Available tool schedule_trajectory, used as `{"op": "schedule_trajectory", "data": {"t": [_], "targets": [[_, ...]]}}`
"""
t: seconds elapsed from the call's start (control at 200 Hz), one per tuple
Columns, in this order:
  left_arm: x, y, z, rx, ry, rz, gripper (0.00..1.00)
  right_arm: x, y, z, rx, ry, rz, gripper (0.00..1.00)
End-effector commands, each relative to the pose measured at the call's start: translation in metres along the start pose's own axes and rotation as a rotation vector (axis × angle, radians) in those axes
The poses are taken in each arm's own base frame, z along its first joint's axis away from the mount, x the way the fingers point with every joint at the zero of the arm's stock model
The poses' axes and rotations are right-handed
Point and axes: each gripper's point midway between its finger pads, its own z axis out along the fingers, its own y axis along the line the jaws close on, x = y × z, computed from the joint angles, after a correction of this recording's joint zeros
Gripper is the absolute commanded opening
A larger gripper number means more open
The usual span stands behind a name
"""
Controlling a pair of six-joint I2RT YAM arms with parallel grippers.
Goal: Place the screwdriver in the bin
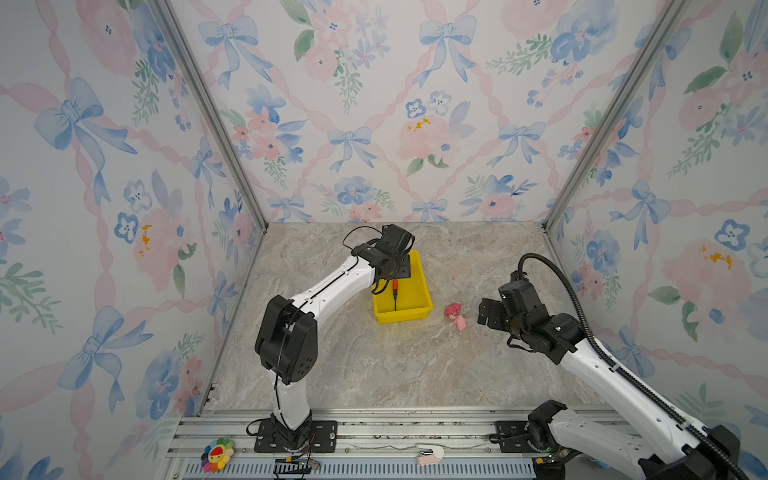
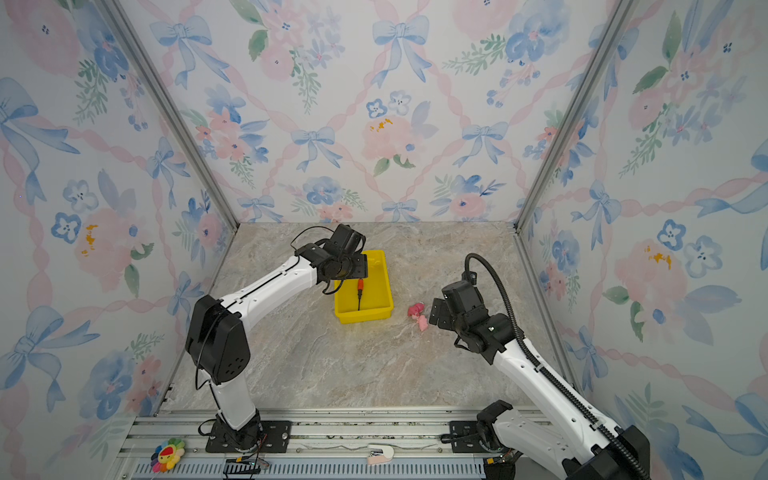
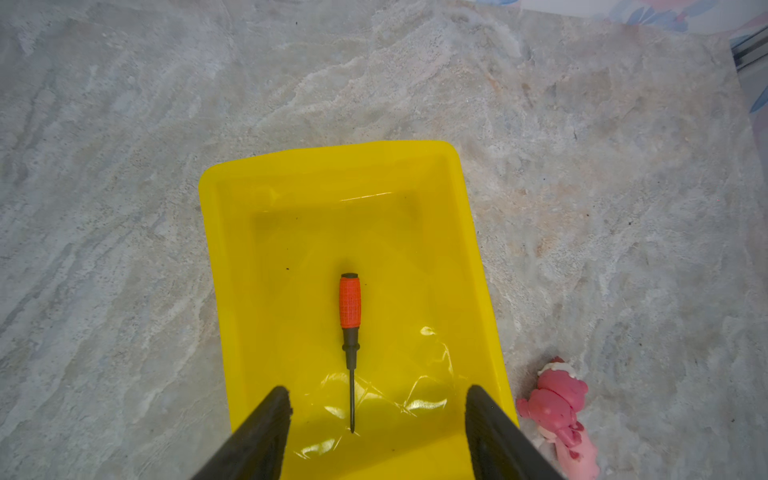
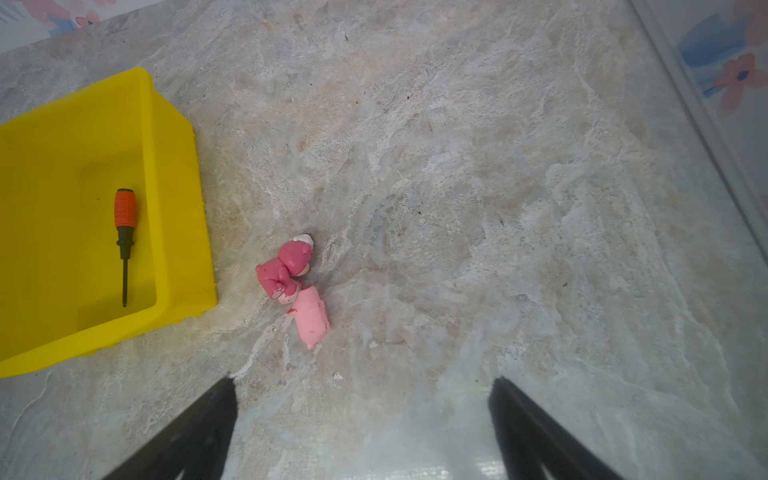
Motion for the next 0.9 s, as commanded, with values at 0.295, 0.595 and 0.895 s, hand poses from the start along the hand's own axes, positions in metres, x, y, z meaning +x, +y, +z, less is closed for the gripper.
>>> {"op": "schedule_trajectory", "data": {"t": [0.295,0.595,0.895], "targets": [[0.022,0.059,-0.051,-0.041,-0.042,0.120,0.97,-0.004,-0.014,-0.023,0.090,-0.036,-0.039,0.97],[0.036,0.110,-0.070,0.001,-0.100,0.063,0.97,-0.013,-0.026,-0.053,0.132,-0.126,0.016,0.97],[0.060,0.175,-0.066,-0.198,-0.177,0.032,0.98,-0.024,-0.059,-0.080,0.172,-0.303,0.076,0.97]]}}
